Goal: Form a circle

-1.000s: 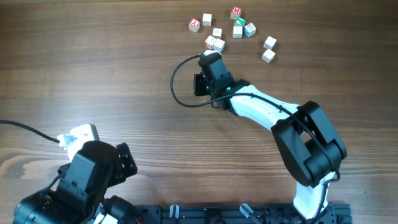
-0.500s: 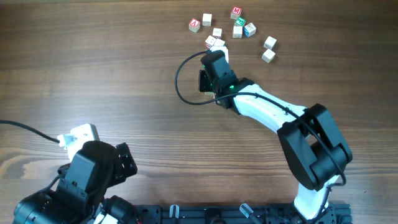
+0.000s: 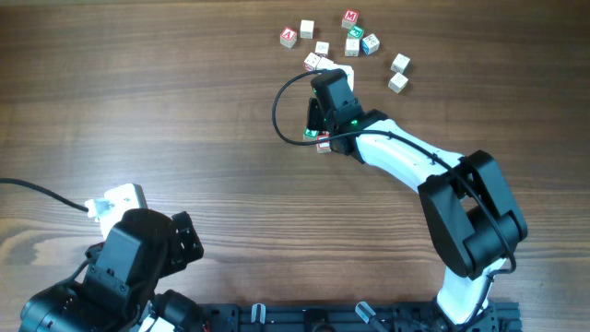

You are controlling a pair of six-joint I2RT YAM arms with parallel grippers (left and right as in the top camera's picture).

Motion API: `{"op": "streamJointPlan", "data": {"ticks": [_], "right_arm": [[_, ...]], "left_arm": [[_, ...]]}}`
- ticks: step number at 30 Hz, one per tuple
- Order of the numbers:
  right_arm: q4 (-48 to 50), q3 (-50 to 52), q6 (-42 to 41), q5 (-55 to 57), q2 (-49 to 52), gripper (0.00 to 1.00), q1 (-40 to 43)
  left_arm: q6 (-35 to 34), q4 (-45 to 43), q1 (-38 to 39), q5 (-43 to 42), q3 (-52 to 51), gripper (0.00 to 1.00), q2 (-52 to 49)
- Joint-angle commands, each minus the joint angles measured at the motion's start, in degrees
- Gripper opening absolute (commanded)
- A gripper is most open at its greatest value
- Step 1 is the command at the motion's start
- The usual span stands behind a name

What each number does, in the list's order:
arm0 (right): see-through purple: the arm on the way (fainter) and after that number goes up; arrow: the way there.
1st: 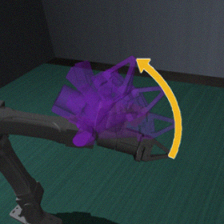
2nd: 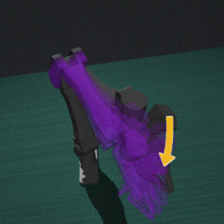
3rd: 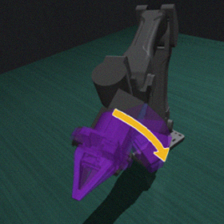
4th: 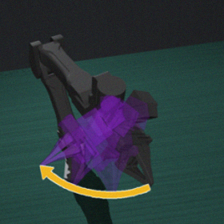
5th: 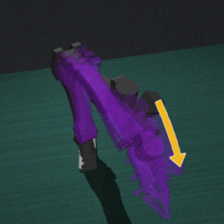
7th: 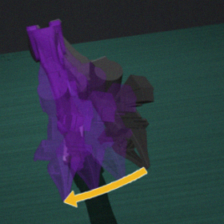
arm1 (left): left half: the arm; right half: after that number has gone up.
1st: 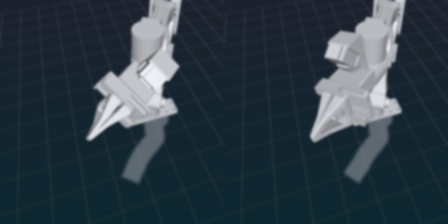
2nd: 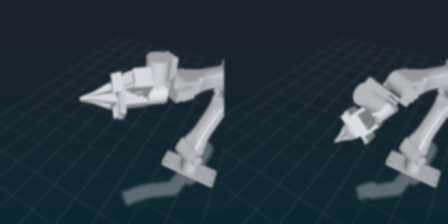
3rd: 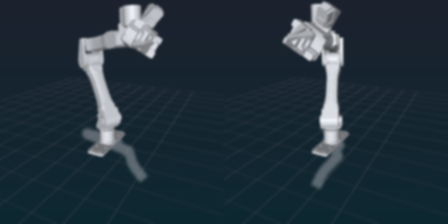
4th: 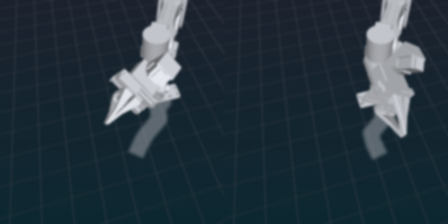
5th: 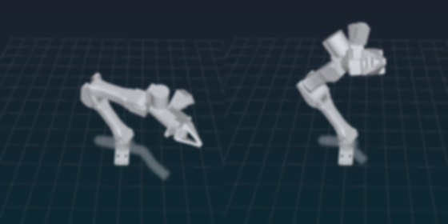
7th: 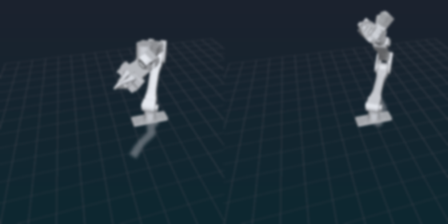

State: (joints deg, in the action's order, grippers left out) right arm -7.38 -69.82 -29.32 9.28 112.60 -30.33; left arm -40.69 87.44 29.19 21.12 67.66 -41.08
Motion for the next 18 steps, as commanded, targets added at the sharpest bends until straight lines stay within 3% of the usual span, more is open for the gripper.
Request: {"op": "streamJointPlan", "data": {"ticks": [1, 18], "right_arm": [[0.7, -1.1, -0.7, 0.7, 0.9, 0.05, -0.2], [1.1, -1.1, -0.9, -0.7, 3.3, 0.04, -0.2]], "left_arm": [[-0.7, 0.1, -0.1, -0.1, -0.2, 1.0, -0.1], [-0.7, 0.1, -0.1, -0.1, -0.2, 1.0, -0.1]]}}
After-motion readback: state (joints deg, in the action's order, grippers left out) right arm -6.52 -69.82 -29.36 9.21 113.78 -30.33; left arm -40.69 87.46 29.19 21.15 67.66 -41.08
